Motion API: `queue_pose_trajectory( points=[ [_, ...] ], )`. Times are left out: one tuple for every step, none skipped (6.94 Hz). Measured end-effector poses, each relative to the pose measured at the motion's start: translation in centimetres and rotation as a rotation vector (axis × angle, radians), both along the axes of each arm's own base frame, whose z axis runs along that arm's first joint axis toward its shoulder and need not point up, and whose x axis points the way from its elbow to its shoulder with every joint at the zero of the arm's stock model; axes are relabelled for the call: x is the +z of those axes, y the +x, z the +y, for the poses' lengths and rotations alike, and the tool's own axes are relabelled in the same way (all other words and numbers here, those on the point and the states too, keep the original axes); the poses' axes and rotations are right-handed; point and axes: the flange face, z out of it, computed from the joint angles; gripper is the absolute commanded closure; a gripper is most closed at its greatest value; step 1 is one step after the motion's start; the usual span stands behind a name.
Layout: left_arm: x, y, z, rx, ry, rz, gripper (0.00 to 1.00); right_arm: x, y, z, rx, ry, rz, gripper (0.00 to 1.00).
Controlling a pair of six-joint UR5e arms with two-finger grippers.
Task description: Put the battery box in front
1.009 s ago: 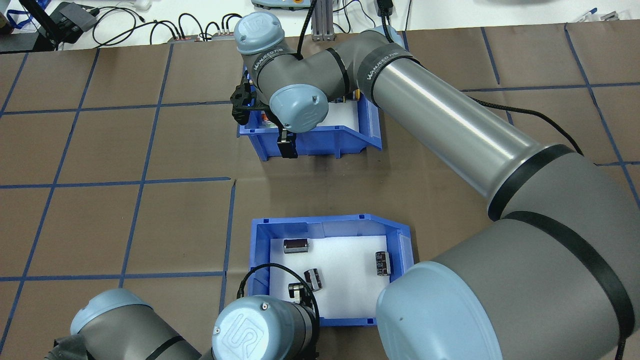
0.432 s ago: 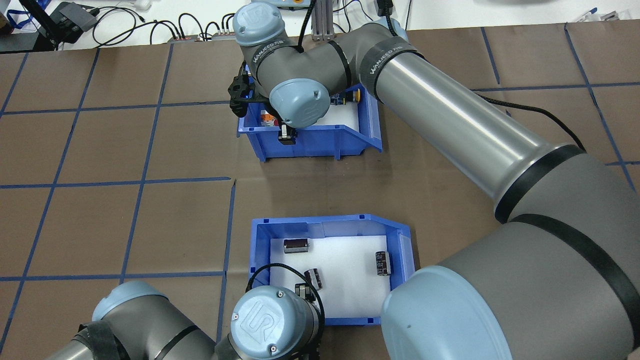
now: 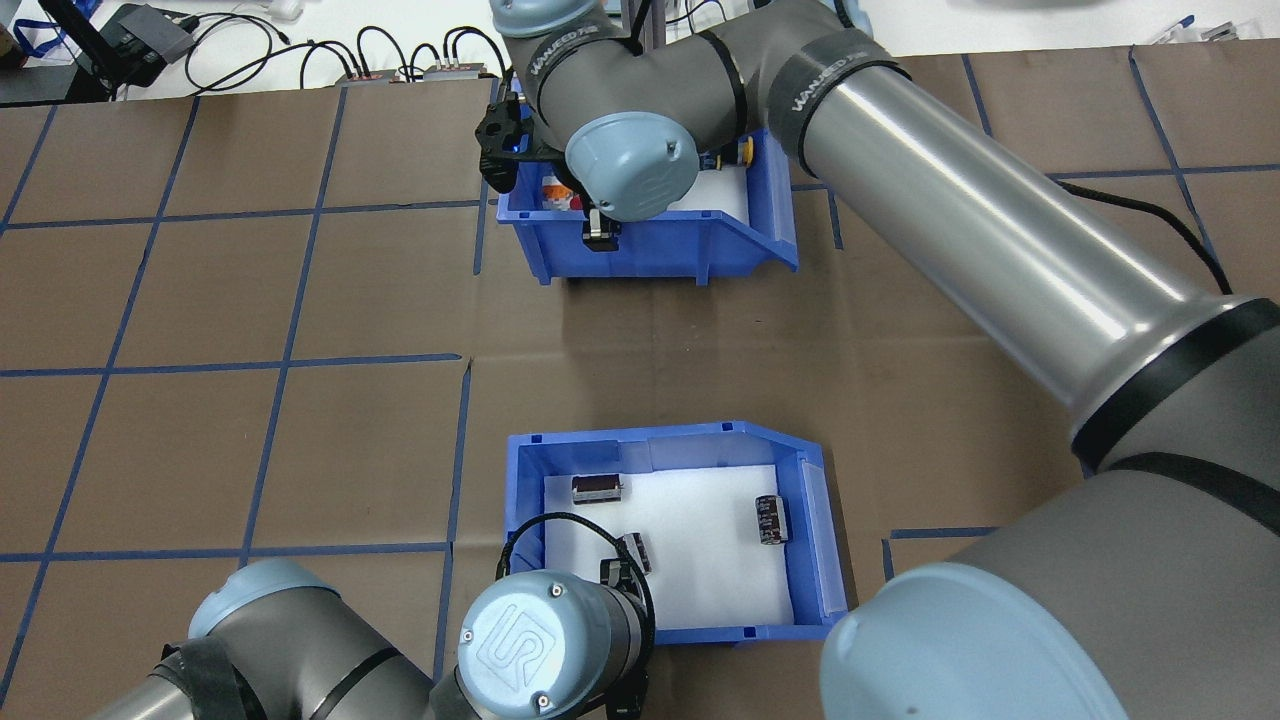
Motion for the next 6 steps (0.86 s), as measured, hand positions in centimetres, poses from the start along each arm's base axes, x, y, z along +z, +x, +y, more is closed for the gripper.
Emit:
queue_pose_trajectory(
  points=[
    [1.0, 0.2, -0.2, -0.002, -0.028, 0.004, 1.00, 0.8, -3.2, -0.7, -0.004, -0.001, 0.012, 0.95],
    [2.2, 0.8, -0.8, -0.023, -0.060, -0.009, 1.00, 1.6, -7.5, -1.5, -0.004, 0.005, 0.020, 0.95],
    [3.4, 2.2, -1.9, -0.054, -0.074, -0.039, 1.00, 2.4, -11.9, -1.9, -0.003, 0.010, 0.023, 0.96],
    [4.4, 4.4, -3.8, -0.068, -0.075, -0.064, 1.00, 3.1, -15.8, -1.9, 0.004, 0.017, 0.025, 0.96],
    [4.9, 6.8, -5.9, -0.077, -0.078, -0.079, 1.00, 3.7, -19.6, -1.5, 0.006, 0.024, 0.027, 0.95],
    [5.4, 9.1, -8.3, -0.094, -0.084, -0.092, 1.00, 4.3, -23.5, -0.8, 0.004, 0.031, 0.029, 0.95]
  ],
)
